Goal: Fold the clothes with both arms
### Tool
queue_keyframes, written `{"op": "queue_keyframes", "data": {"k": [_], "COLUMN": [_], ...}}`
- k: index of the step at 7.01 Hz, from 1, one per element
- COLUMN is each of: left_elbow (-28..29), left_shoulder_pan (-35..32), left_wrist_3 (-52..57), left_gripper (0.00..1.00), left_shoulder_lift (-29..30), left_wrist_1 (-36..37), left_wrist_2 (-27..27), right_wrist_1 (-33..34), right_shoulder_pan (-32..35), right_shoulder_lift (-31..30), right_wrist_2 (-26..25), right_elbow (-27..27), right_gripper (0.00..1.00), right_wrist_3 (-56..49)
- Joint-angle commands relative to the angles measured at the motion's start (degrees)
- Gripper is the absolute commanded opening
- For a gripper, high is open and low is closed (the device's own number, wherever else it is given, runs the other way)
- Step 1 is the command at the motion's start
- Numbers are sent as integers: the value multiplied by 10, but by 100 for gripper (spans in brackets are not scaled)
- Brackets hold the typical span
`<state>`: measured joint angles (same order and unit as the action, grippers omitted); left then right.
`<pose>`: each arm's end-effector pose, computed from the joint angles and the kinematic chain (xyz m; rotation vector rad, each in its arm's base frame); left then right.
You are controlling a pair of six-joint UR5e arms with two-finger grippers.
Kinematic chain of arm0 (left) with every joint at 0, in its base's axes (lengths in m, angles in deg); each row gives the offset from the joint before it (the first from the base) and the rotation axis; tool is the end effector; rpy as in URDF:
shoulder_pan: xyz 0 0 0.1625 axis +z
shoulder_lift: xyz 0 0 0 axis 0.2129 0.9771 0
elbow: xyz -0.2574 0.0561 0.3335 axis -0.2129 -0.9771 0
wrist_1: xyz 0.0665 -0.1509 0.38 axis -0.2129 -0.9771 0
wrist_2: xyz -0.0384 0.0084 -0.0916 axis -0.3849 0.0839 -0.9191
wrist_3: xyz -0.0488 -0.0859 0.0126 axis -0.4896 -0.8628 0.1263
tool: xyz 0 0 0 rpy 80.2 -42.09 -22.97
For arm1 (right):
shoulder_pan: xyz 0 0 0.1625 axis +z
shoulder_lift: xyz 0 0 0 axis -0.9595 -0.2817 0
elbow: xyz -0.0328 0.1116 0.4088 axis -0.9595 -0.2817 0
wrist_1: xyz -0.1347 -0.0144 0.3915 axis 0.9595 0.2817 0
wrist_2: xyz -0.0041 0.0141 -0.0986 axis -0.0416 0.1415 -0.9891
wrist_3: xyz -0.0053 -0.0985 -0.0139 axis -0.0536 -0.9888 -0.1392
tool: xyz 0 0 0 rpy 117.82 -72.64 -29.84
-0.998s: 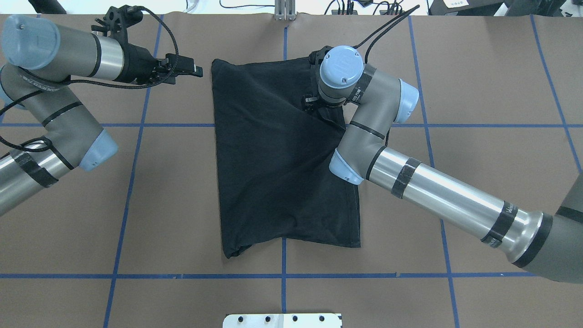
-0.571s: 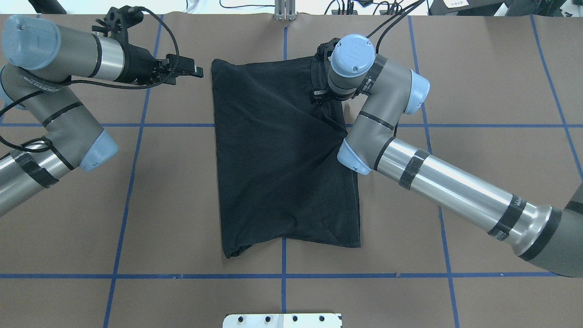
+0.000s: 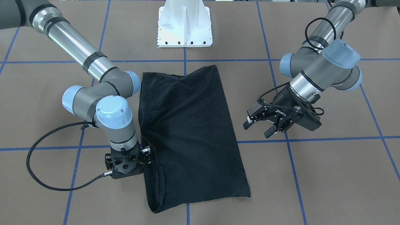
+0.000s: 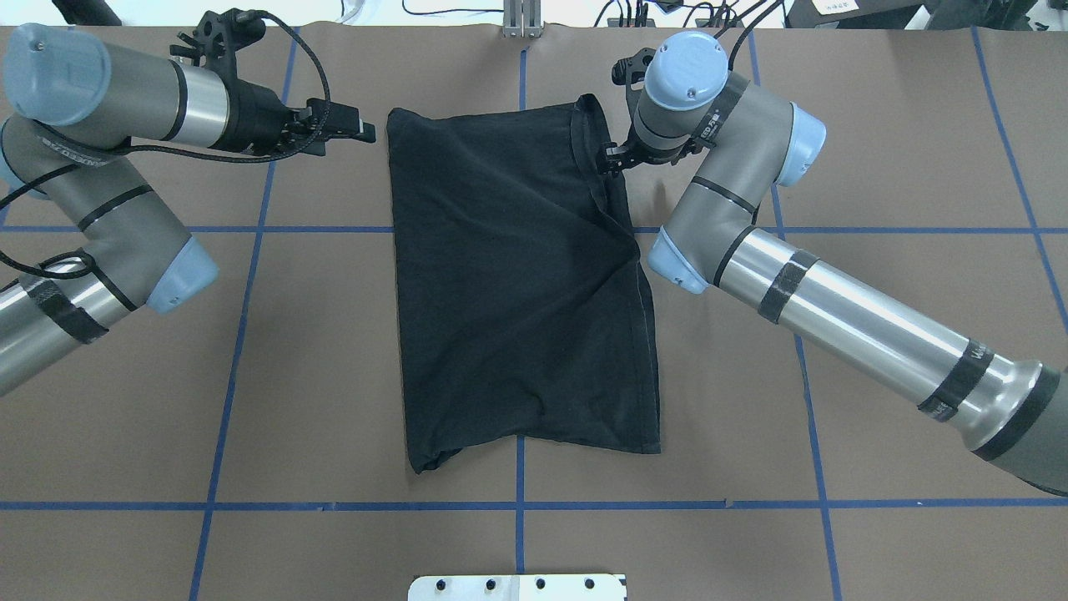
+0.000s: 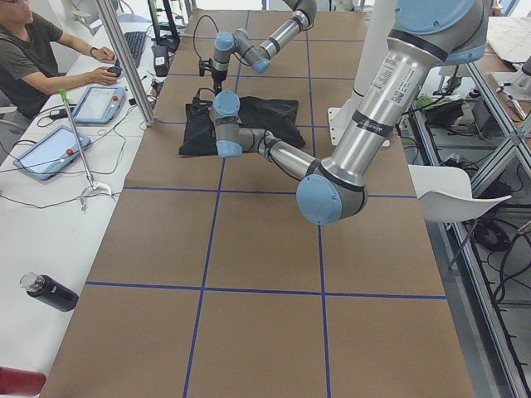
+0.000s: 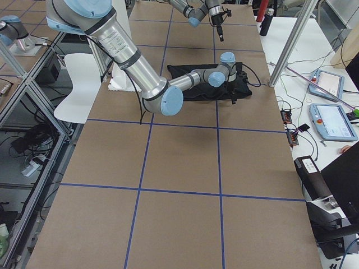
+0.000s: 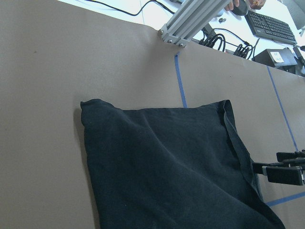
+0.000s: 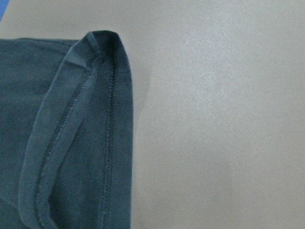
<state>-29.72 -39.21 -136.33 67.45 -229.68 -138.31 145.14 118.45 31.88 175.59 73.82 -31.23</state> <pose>0.3540 -0.5801 0.3067 0.4254 1.3558 -0.1181 -0.5083 -0.6569 0.3237 0.3332 -0.6953 -0.0795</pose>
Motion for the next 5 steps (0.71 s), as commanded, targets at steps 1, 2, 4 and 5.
{"op": "queue_keyframes", "data": {"k": [1, 2, 4, 5], "left_elbow": [0, 0, 0, 0], "left_shoulder_pan": [-1, -1, -2, -2], "left_wrist_3": [0, 0, 0, 0], "left_gripper": [100, 100, 100, 100], "left_shoulder_lift": [-1, -1, -2, -2], "left_wrist_1": [1, 1, 1, 0], "left_wrist_2": [0, 0, 0, 0], "right_wrist_1": [1, 3, 2, 2], "right_shoulder_pan": [7, 6, 4, -2], "right_shoulder_lift": [8, 28, 70, 84], "right_wrist_2": [9, 7, 0, -17], "right_elbow": [0, -10, -47, -63], "right_gripper": [98, 98, 99, 99], "right_wrist_3": [0, 6, 22, 22]}}
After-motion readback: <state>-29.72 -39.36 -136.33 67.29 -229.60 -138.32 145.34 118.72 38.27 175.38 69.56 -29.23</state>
